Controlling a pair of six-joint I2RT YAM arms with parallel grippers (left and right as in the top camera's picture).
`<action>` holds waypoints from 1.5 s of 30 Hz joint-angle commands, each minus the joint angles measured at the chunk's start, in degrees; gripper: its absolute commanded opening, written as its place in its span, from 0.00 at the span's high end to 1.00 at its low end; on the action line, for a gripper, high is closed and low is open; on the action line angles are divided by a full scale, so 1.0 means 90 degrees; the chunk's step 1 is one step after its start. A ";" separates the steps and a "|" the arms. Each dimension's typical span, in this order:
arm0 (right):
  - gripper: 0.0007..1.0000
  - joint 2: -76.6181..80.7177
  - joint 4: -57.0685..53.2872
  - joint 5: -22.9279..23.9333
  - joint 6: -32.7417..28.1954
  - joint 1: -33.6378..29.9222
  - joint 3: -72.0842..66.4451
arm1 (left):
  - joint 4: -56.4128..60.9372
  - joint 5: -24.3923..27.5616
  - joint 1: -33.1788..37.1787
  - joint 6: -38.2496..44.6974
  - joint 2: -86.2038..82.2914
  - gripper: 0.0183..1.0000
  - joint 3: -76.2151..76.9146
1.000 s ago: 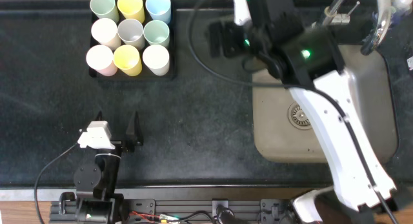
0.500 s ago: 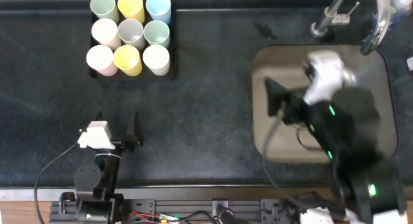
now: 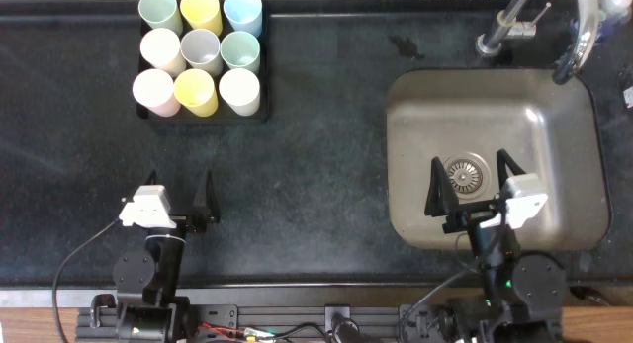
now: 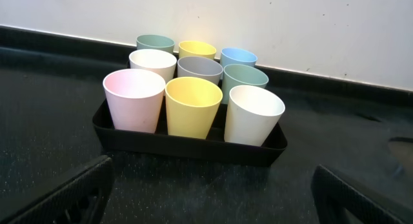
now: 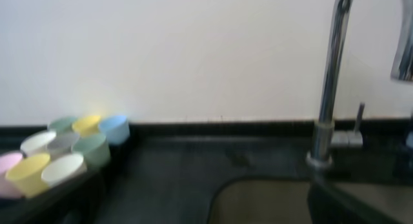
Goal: Store Cups
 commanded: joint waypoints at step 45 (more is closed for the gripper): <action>0.00 -0.1273 0.1355 0.0714 -0.1188 -0.0029 -0.2671 | -0.0032 0.0015 0.0022 -0.0041 -0.0063 0.00 -0.0010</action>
